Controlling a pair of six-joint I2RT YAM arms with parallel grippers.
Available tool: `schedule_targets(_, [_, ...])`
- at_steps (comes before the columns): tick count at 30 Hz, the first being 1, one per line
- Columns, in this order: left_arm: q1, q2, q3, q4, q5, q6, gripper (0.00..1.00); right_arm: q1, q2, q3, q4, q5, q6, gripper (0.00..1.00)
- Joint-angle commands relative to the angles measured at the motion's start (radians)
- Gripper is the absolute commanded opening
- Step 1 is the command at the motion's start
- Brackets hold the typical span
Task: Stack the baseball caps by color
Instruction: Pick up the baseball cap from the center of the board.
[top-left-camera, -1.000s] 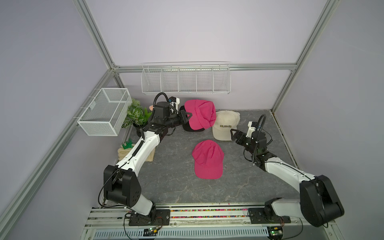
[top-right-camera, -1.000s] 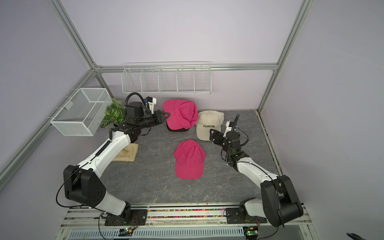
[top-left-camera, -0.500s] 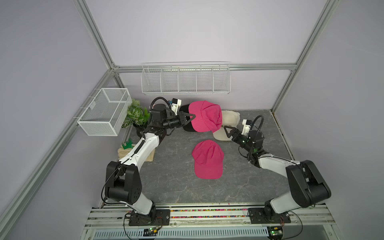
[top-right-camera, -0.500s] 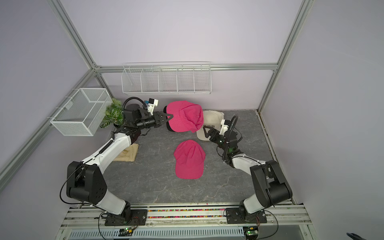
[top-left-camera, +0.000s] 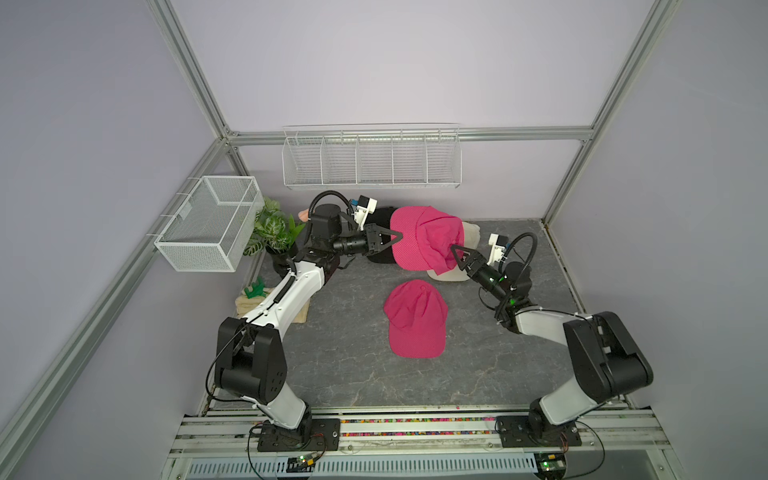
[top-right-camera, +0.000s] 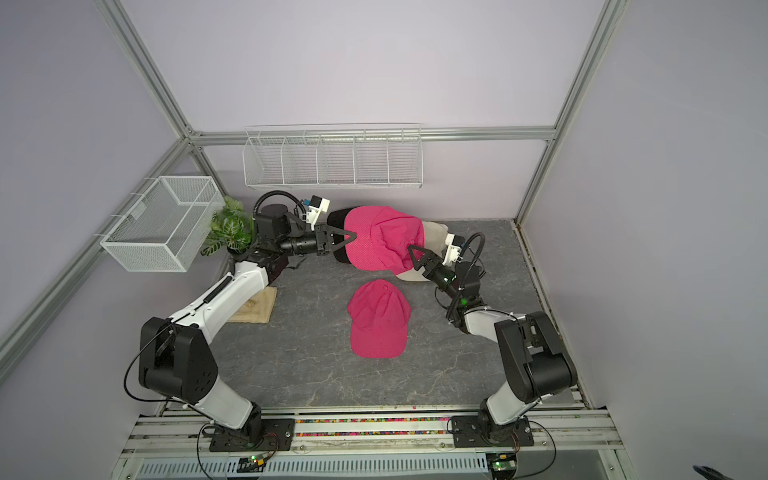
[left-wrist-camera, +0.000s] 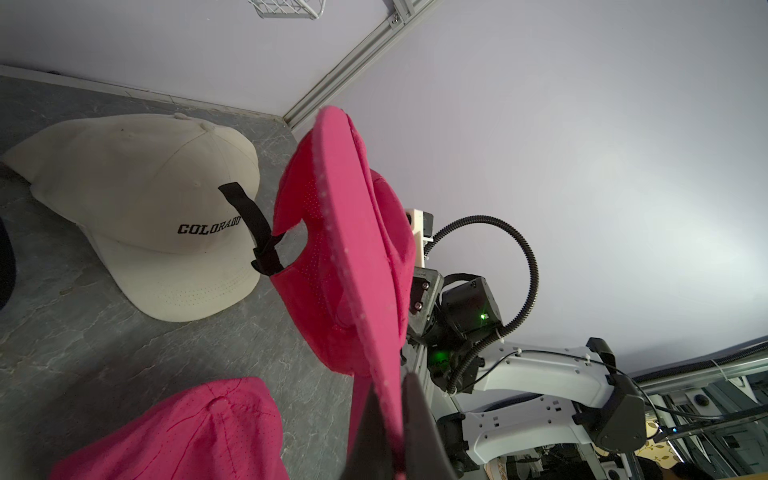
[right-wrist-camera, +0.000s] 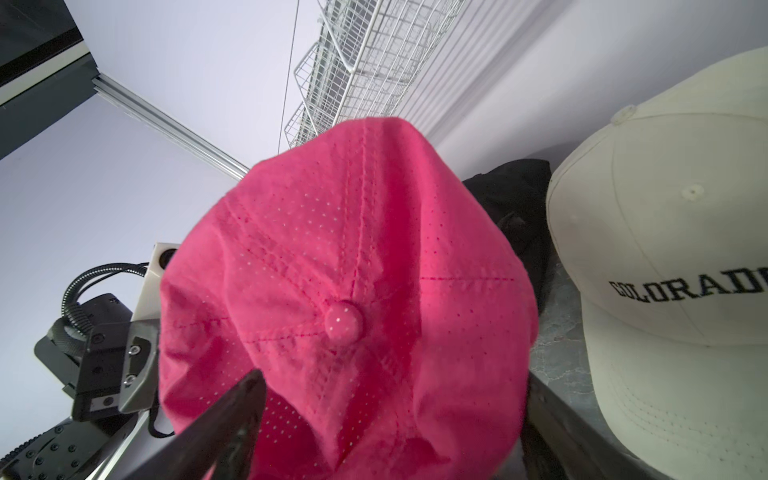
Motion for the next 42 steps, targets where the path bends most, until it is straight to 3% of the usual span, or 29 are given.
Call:
schedule_targets(1, [-0.003,0.005,0.037,-0.013,0.024,0.018,0.00,-0.004,-0.110,-0.055,-0.137,0.166,-0.079,0.92])
schedule_targets(3, [-0.007,0.007,0.041,-0.020,0.027,0.023,0.00,-0.003,-0.172,-0.058,-0.206,0.172,-0.155,0.93])
schedule_targets(6, [-0.015,0.016,0.052,-0.022,0.036,0.025,0.00,-0.002,-0.208,-0.018,-0.248,0.044,-0.241,0.96])
schedule_targets(12, [-0.032,0.035,0.071,-0.013,0.057,0.018,0.00,0.002,-0.208,0.024,-0.274,0.002,-0.288,0.63])
schedule_targets(14, [-0.035,0.038,0.074,-0.002,0.064,0.009,0.00,0.002,-0.201,0.037,-0.276,-0.008,-0.294,0.58])
schedule_targets(20, [-0.048,0.051,0.068,0.077,0.097,-0.045,0.00,0.001,-0.180,0.065,-0.313,0.016,-0.284,0.68])
schedule_targets(29, [-0.065,0.064,0.063,0.173,0.127,-0.116,0.00,-0.001,-0.121,0.067,-0.197,-0.035,-0.232,0.67])
schedule_targets(36, [-0.069,0.070,0.064,0.170,0.133,-0.113,0.00,-0.001,-0.084,0.068,0.014,-0.127,-0.207,0.43])
schedule_targets(39, [-0.068,0.067,0.067,0.151,0.129,-0.097,0.00,-0.004,-0.098,0.065,0.027,-0.123,-0.210,0.26])
schedule_targets(42, [-0.063,0.066,0.083,0.054,0.103,-0.026,0.00,-0.012,-0.137,0.046,0.019,-0.114,-0.232,0.18])
